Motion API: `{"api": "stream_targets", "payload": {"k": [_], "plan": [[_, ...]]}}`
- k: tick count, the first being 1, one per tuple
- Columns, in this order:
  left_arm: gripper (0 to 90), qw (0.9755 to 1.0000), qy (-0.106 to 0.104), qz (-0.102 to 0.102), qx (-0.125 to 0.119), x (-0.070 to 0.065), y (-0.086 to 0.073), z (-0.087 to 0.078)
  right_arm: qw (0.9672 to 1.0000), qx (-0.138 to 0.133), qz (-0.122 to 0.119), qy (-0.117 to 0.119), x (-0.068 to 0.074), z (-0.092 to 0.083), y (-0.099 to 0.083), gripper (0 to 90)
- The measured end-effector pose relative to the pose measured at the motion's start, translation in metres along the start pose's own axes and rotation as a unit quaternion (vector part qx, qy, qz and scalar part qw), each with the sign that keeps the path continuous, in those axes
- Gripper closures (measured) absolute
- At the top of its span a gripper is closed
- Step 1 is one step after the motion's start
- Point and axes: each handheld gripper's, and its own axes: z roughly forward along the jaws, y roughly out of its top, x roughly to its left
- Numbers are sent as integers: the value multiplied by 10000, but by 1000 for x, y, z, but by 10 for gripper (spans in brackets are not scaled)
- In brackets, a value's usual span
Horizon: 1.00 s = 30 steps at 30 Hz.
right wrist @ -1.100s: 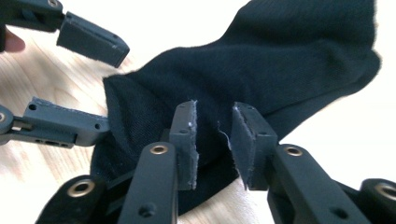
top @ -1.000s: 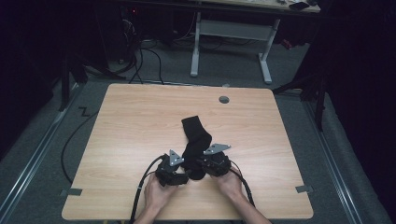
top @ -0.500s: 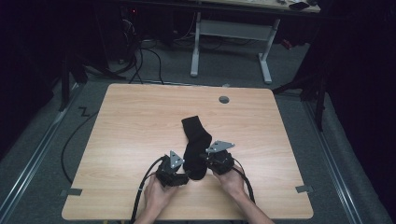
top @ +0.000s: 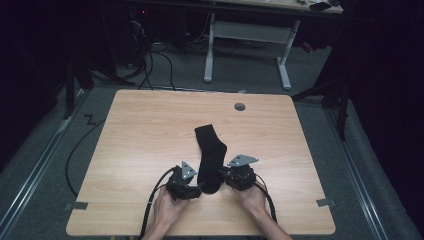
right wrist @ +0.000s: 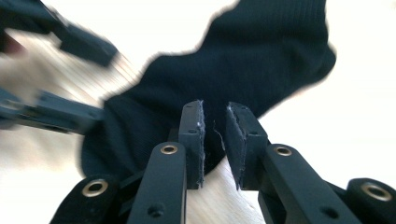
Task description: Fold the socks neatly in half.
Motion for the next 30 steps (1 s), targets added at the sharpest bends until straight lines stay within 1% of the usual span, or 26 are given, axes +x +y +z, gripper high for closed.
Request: {"api": "stream_targets", "payload": {"k": [1,2,3,4,5,7,8,9,10,11,13,14,16,17,18,19,20,22,25,26,27,28,29,30], "plan": [[404,10000,0,0,0,0,0,0,10000,0,0,0,0,0,0,763],[404,10000,-14,-26,-12,2,-1,-3,10000,-70,2,39,2,-5,2,763],[420,9999,-42,-100,-54,5,-3,-8,9997,-187,-33,164,7,-12,4,762],[421,9998,-78,-152,-64,7,-4,-11,9996,-183,-70,225,10,-14,4,757],[420,9998,-78,-152,-64,7,-4,-11,9996,-183,-70,225,10,-14,4,757],[420,9997,-83,-205,-75,10,-5,-15,9992,-102,-204,324,17,-14,4,739],[419,9997,-76,-218,-76,11,-6,-16,9989,-25,-312,355,23,-13,3,735],[418,9997,-66,-234,-59,12,-7,-17,9981,65,-495,372,33,-10,2,735],[416,9998,-39,-200,27,12,-7,-16,9975,113,-580,379,35,-8,2,737],[415,9998,-39,-200,27,12,-7,-16,9975,113,-580,379,35,-8,2,737],[413,9998,-5,-175,88,12,-8,-13,9966,288,-662,400,39,1,2,832],[413,9998,17,-160,91,12,-8,-12,9961,343,-704,400,40,3,2,874],[422,9998,148,-71,121,10,-7,-10,9952,334,-818,411,42,2,5,887],[433,9996,215,14,164,8,-6,-10,9953,278,-838,388,43,0,7,888],[441,9995,239,60,182,7,-5,-9,9954,235,-842,398,44,-3,9,889],[446,9995,229,57,192,6,-4,-9,9954,162,-869,374,45,-7,13,889],[446,9995,226,81,211,6,-3,-8,9952,117,-888,389,47,-11,17,888],[447,9995,221,61,195,5,-3,-8,9946,40,-942,430,51,-16,21,888],[451,9996,212,42,188,5,-3,-7,9942,82,-961,466,55,-18,22,885],[452,9996,182,44,199,6,-2,-8,9935,273,-977,513,60,-11,16,872],[451,9996,182,44,199,6,-2,-8,9935,273,-977,513,60,-11,16,872],[445,9996,121,15,244,8,-3,-9,9926,461,-930,637,59,1,7,788],[439,9997,100,-10,236,9,-4,-11,9928,509,-825,709,58,4,3,752],[435,9997,67,-36,212,11,-5,-13,9932,470,-740,771,56,5,0,727]]}}
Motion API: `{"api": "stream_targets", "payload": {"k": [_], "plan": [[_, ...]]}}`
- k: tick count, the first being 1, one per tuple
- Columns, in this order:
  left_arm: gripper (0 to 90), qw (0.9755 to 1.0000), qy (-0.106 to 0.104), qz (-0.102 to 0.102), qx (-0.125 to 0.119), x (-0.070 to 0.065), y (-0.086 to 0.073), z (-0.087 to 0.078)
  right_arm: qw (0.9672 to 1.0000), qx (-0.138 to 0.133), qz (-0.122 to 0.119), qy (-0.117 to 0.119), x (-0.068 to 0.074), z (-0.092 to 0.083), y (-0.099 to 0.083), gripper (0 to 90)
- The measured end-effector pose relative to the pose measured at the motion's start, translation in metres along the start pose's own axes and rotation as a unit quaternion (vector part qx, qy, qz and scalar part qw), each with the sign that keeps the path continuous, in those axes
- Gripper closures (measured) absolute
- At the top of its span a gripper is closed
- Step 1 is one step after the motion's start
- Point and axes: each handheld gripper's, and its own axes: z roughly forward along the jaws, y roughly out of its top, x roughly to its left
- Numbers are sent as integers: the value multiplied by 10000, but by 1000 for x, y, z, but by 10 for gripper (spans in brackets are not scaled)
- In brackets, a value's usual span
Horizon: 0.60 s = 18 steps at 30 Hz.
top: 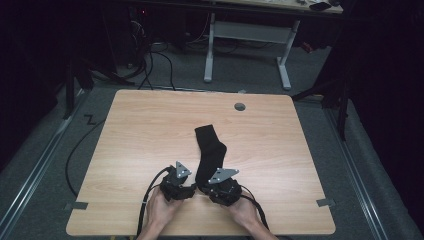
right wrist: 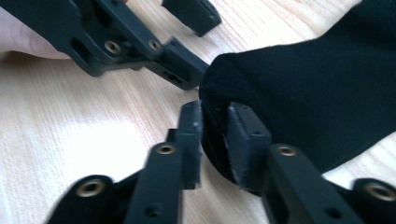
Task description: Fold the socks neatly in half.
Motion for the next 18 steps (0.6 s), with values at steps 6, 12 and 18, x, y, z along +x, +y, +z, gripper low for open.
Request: {"api": "stream_targets", "payload": {"k": [6,12,18], "plan": [[431,9995,-4,-149,-291,9,1,-14,9978,-606,238,-125,-11,-25,5,684],[428,9986,-13,-284,-451,19,19,-8,9934,-557,671,-742,-41,-13,17,685],[449,9975,-47,-500,-502,30,25,3,9944,-189,719,-753,-51,20,11,674]]}}
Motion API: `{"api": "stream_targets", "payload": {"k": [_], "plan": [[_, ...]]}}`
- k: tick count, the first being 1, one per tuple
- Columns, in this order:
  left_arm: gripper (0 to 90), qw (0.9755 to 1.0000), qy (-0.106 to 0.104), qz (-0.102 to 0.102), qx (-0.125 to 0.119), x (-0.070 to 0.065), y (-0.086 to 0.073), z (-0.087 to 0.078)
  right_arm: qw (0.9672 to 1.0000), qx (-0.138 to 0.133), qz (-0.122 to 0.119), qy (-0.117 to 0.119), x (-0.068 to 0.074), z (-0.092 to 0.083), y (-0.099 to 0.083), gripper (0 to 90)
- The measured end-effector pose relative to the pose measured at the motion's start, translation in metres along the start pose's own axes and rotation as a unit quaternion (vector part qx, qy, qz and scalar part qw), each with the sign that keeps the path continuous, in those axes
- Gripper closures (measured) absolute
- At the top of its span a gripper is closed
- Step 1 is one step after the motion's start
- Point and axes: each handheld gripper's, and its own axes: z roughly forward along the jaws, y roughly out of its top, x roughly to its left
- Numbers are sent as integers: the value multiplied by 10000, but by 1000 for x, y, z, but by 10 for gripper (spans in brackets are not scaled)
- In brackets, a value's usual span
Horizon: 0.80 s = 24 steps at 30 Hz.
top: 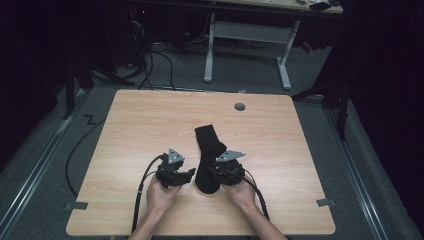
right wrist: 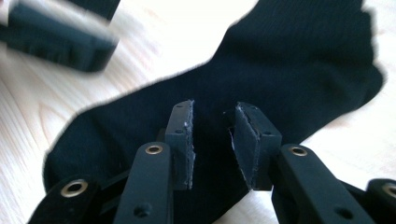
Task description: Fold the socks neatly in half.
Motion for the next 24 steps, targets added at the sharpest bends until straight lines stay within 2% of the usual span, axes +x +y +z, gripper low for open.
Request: {"api": "stream_targets", "payload": {"k": [2,7,9,10,13,14,17,18,19,21,24], "plan": [[450,10000,26,13,69,2,2,4,9999,85,-104,13,3,1,-6,671],[462,9999,25,54,114,2,8,9,9997,-4,-218,84,9,-10,-21,665],[469,10000,-3,54,48,1,12,11,9995,-37,-298,109,13,-16,-28,665],[469,9999,-3,118,51,0,16,13,9994,-54,-328,139,13,-19,-31,665],[466,9999,-19,144,29,-1,19,15,9991,-33,-344,226,15,-25,-36,664],[466,9999,-34,124,-45,-1,21,17,9990,-13,-347,269,15,-27,-38,661],[469,9999,1,126,6,0,25,22,9990,-297,-289,158,12,-37,-37,662],[476,9999,-15,103,37,2,29,25,9991,-380,-153,107,5,-37,-31,664],[478,9999,-15,103,37,2,29,25,9991,-380,-153,107,5,-37,-31,664],[479,9999,3,97,27,3,37,28,9995,-302,-5,42,-5,-27,-25,668],[479,10000,-20,66,-37,5,44,31,9999,-90,-59,64,-7,-14,-25,667]]}}
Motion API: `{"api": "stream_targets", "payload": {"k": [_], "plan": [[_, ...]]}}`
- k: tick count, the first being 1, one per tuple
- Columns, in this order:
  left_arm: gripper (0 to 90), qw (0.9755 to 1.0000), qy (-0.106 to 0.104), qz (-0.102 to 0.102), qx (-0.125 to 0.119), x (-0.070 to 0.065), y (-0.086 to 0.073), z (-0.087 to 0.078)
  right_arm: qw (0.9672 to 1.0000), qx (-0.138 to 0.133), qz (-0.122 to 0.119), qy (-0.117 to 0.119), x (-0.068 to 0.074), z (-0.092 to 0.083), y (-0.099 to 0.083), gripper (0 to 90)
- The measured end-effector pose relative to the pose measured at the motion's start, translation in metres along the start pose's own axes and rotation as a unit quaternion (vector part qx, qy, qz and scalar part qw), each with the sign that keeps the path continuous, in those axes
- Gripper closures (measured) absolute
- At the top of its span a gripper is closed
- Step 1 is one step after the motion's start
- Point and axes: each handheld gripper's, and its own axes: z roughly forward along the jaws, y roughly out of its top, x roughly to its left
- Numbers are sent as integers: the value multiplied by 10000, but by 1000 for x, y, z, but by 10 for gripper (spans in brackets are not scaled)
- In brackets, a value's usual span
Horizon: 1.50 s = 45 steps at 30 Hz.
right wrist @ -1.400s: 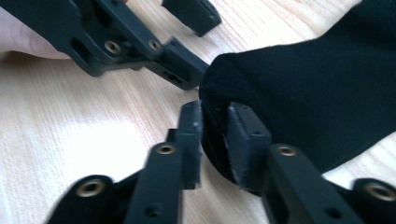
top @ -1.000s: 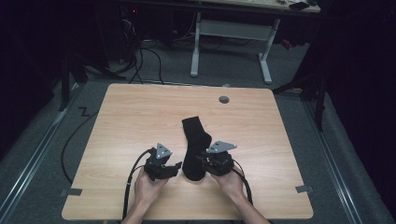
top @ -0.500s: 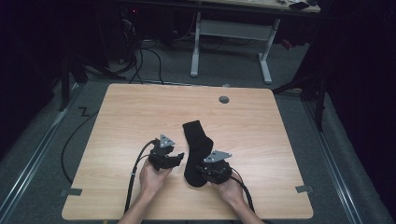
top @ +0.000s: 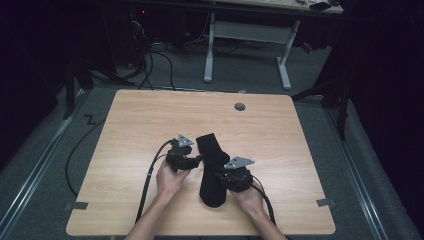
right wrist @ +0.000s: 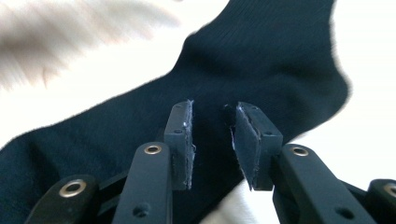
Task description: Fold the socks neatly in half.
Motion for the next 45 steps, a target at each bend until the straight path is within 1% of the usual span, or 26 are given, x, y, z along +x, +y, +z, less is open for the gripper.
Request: {"api": "stream_targets", "payload": {"k": [3,5,6,8,16,19,20,21,22,24,26,27,29,30,32,33,34,35,36,37,38,39,41,42,43,45], "plan": [[479,9999,26,34,109,2,7,8,9999,41,-117,87,6,-1,-3,667],[484,9999,44,38,89,2,8,10,9995,101,-248,161,14,-5,-6,667],[485,9999,10,-20,143,4,11,16,9992,117,-347,168,17,-7,-7,667],[484,9998,13,17,221,3,12,23,9989,123,-396,229,21,-10,-11,667],[547,9986,-16,209,480,-3,13,41,9988,56,-327,354,22,-14,-17,667],[715,9974,53,425,577,-5,13,44,9988,20,-330,373,22,-14,-18,667],[772,9974,53,425,577,-5,13,44,9988,20,-330,373,22,-14,-18,667],[772,9971,27,464,602,-5,15,43,9988,11,-326,375,21,-14,-18,667],[849,9967,9,561,579,-6,17,40,9987,-7,-328,383,21,-14,-19,668],[863,9969,7,592,518,-7,18,38,9987,-24,-327,391,21,-14,-19,667],[867,9975,47,676,206,-10,23,28,9987,-16,-331,394,21,-14,-19,667],[869,9975,47,676,206,-10,23,28,9987,-16,-331,394,21,-14,-19,667],[870,9971,154,734,-108,-10,30,21,9987,-17,-339,388,21,-14,-19,667],[870,9971,154,734,-108,-10,30,21,9986,-30,-346,387,21,-14,-19,667],[870,9968,238,712,-271,-8,32,21,9986,-26,-351,389,21,-14,-19,667],[870,9970,279,662,-280,-6,32,25,9986,-28,-351,386,21,-14,-19,667],[869,9976,379,565,-119,-3,28,37,9988,-11,-308,392,21,-14,-19,667],[867,9976,379,565,-119,-3,28,37,9988,-11,-308,392,21,-14,-19,667],[867,9977,428,531,5,0,24,44,9987,-24,-304,399,20,-14,-19,665],[849,9979,466,422,123,2,18,54,9988,-37,-279,407,20,-14,-19,658],[822,9979,466,422,123,2,18,54,9988,-37,-279,407,20,-14,-19,658],[822,9982,471,364,37,3,14,56,9988,-34,-286,402,20,-14,-19,653],[685,9985,495,233,-36,3,14,54,9987,-10,-267,424,21,-14,-18,633],[581,9983,502,269,-136,2,15,46,9990,-24,-247,378,20,-15,-17,631],[551,9984,452,305,-161,1,15,41,9991,-65,-263,313,19,-16,-16,650],[524,9982,352,421,-259,-4,13,30,9992,-292,-124,240,15,-23,-14,705]]}}
